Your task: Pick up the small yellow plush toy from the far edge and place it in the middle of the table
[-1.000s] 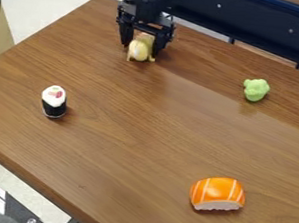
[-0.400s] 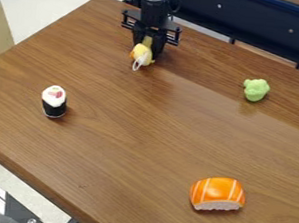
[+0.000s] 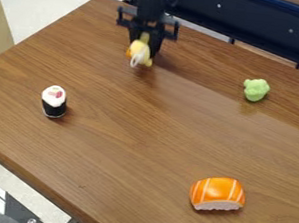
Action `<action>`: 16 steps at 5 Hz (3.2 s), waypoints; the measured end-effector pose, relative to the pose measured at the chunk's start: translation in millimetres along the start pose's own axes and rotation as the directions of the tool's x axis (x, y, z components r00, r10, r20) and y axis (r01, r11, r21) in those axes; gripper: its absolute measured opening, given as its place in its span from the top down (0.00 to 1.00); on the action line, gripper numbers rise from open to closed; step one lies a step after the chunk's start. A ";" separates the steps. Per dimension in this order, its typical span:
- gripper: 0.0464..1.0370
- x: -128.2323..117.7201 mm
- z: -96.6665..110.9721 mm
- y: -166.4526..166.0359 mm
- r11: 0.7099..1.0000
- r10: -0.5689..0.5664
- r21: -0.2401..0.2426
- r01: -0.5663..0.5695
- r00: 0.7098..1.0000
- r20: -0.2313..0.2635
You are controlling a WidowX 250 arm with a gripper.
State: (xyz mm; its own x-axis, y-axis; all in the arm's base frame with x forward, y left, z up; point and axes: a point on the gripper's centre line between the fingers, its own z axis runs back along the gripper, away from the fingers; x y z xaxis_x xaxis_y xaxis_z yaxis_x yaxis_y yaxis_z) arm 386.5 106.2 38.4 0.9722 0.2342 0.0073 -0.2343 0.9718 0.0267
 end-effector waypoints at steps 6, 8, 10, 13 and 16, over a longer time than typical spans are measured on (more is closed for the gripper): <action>0.70 -78.7 18.9 -54.3 0.987 -0.163 0.012 0.163 0.986 0.019; 0.70 -70.9 -8.9 -63.1 0.984 -0.177 0.040 0.175 0.983 0.052; 0.63 -80.1 -27.0 -67.8 0.979 -0.200 0.038 0.200 0.980 0.018; 0.04 -90.6 -25.9 -65.3 0.975 -0.223 0.016 0.222 0.975 0.010; 0.04 -86.9 32.9 -56.8 0.977 -0.207 -0.039 0.208 0.978 0.038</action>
State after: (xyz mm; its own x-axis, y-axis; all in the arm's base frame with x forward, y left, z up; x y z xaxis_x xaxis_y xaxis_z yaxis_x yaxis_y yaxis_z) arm 315.3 29.7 69.1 0.9989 0.0271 0.0394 -0.0266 0.9996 -0.0116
